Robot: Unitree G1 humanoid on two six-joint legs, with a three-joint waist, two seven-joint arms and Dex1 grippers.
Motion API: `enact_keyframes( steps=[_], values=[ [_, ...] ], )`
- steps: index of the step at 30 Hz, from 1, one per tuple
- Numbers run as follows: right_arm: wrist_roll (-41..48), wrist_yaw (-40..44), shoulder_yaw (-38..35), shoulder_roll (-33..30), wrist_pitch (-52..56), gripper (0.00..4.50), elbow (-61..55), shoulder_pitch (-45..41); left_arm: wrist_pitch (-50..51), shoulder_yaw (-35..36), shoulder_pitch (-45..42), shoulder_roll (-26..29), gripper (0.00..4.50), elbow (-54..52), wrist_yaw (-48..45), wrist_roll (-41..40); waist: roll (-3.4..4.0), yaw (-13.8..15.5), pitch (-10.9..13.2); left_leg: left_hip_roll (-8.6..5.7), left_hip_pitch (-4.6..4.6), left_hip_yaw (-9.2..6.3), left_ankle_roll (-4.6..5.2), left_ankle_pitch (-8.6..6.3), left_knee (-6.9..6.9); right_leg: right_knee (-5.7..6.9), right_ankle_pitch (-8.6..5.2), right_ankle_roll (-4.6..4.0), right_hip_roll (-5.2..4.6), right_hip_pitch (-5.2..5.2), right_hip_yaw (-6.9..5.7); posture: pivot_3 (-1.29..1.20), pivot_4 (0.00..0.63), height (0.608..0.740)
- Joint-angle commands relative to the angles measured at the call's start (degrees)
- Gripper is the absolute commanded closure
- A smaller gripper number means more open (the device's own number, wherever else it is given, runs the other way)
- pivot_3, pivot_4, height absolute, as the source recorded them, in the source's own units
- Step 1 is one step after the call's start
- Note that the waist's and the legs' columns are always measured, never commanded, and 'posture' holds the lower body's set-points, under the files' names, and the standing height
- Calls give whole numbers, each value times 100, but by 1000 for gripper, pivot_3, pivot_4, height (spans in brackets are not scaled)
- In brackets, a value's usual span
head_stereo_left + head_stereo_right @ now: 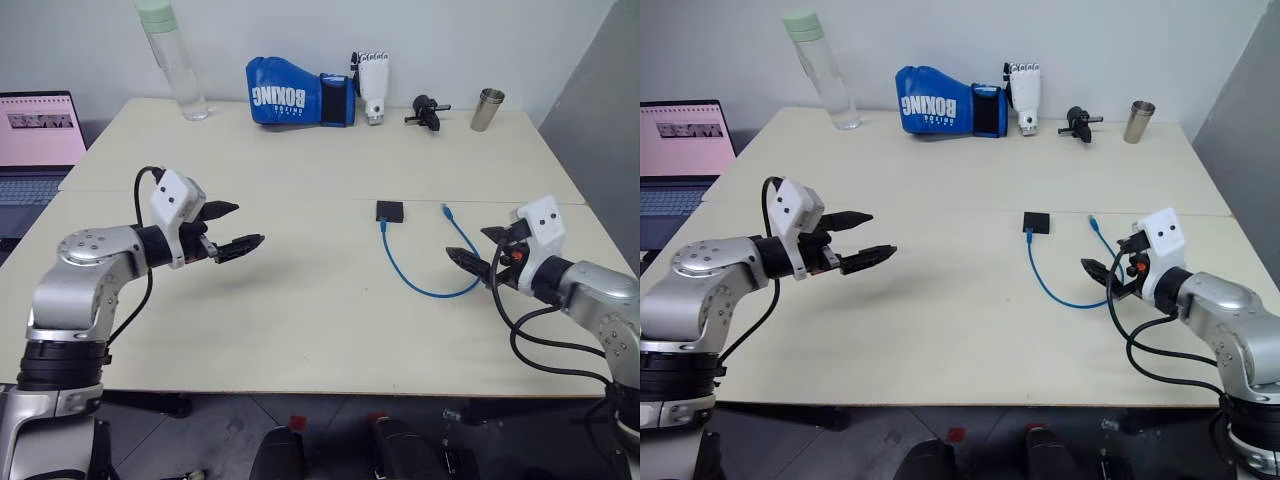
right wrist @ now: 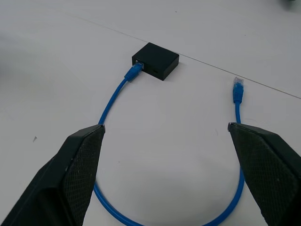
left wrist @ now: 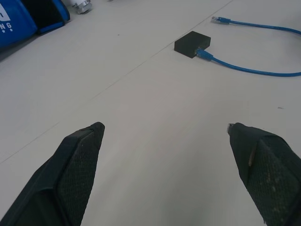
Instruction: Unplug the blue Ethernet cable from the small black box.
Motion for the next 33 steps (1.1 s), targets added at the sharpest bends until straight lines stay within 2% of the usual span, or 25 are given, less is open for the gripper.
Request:
enact_keyframes(
  steps=[1, 9, 19, 25, 33],
  values=[
    [-140, -696, 333, 635, 48, 68, -336, -139, -263, -140, 148, -299, 12, -516, 143, 8, 0, -2, -1, 0, 0, 0, 0, 0, 0, -1, 0, 0, 0, 0, 1, 0, 150, 740],
    [-1249, -2010, 1211, 1825, -243, 68, 547, -706, -114, -474, 404, -565, 12, -1128, 179, -35, 1, -18, -2, 0, 1, 2, -2, 1, 1, 4, 0, 0, 0, -2, 10, 0, 150, 740],
    [-2014, -2278, 1643, 2895, -1336, 68, 2770, -1737, -3, -284, 765, -615, 12, -1378, 597, 12, 2, -20, -2, 2, 1, 6, -2, 1, 0, 5, 1, -2, 0, -5, 8, 0, 150, 740],
    [-2390, -2271, 1705, 3205, -2049, 68, 4138, -2259, 29, -231, 869, -548, 12, -1526, 724, -17, 2, -27, -2, 3, 0, 8, -2, 1, -3, 2, 1, -2, -1, -6, 5, 0, 150, 740],
    [-2614, -2766, 1372, 3461, -2848, 68, 5754, -2856, 202, -82, 1023, -507, 12, -1806, 877, -74, 2, -65, -3, 5, 5, 16, -3, 1, -3, 8, 2, -3, -6, -6, 10, 0, 150, 740]
  ],
)
